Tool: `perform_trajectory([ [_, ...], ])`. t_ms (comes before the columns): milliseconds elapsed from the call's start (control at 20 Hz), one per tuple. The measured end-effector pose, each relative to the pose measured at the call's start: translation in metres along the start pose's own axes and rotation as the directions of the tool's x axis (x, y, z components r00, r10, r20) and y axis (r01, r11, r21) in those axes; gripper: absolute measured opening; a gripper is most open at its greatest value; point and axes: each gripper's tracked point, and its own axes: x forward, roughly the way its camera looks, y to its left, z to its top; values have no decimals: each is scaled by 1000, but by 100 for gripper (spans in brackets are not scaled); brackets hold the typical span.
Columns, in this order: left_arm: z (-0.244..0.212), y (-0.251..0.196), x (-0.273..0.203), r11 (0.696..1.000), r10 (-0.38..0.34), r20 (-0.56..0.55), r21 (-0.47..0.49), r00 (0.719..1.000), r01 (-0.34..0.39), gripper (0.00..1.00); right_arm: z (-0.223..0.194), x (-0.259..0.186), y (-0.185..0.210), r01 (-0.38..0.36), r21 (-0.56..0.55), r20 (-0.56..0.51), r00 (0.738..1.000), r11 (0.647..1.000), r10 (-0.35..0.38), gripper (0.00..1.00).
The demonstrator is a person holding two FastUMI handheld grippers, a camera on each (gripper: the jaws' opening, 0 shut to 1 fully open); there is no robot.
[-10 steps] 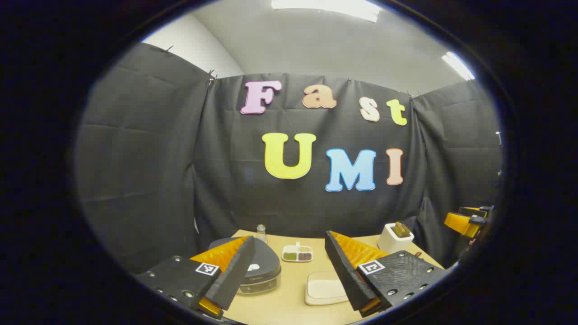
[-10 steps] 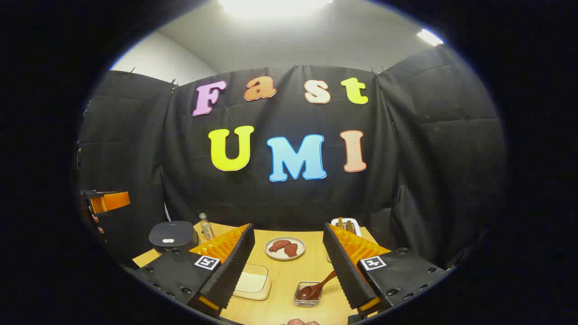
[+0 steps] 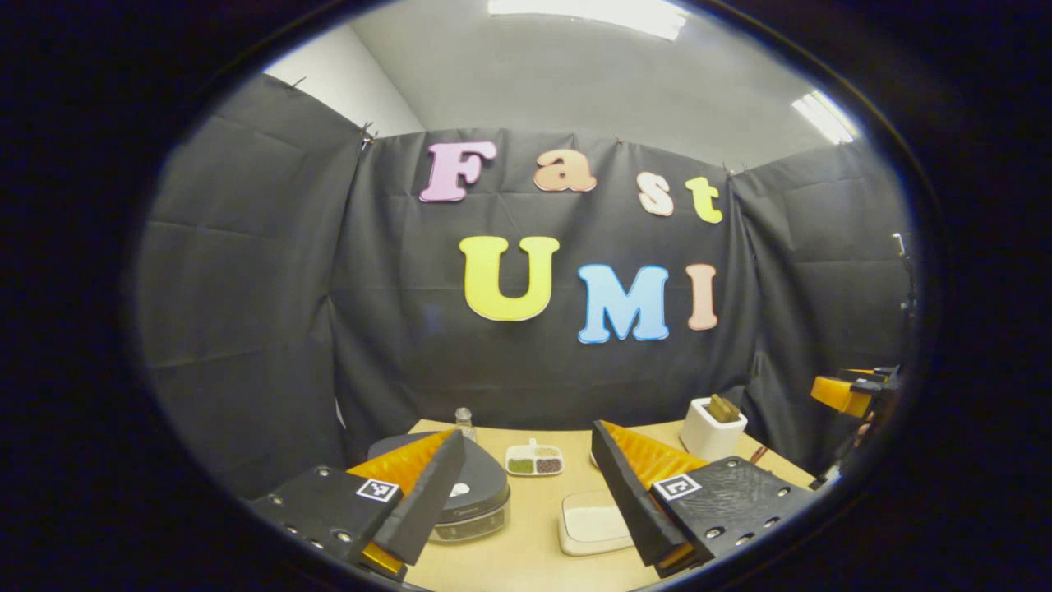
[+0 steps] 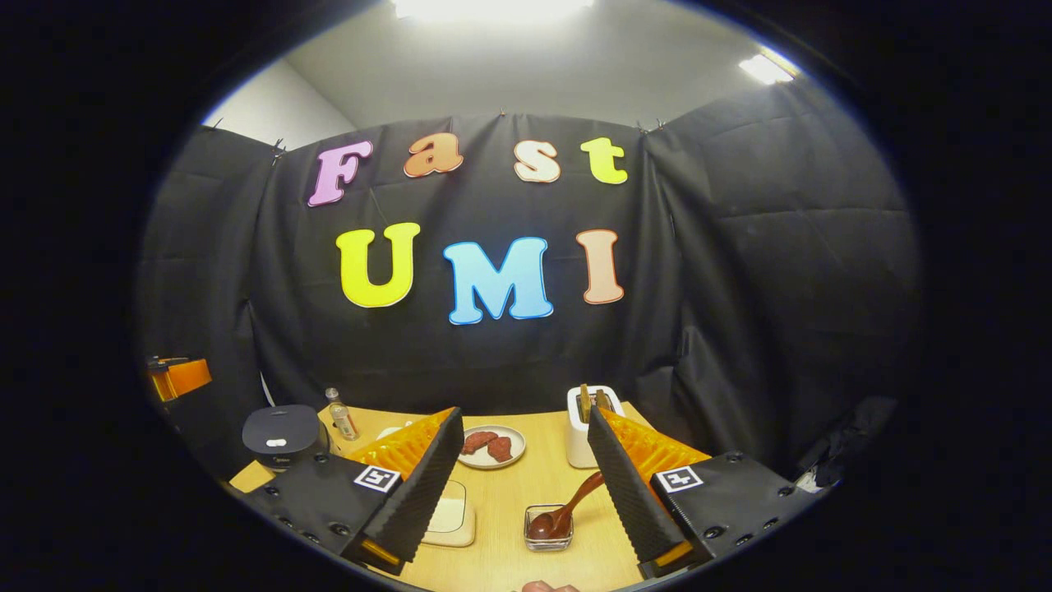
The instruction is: Close the left gripper, press the button to open the rice cooker; take a wooden spoon from the chopstick holder with the right hand, scoop a spoonful of rice and pour it into the rice cooker, then put the wooden spoon back into the chopstick holder.
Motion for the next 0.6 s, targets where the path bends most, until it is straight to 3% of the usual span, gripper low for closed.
perform_trajectory([
  [600, -21, 24, 13, 999, -49, -16, 20, 999, 49, 96, -29, -19, 17, 49, -8, -18, 999, 999, -49, 97],
])
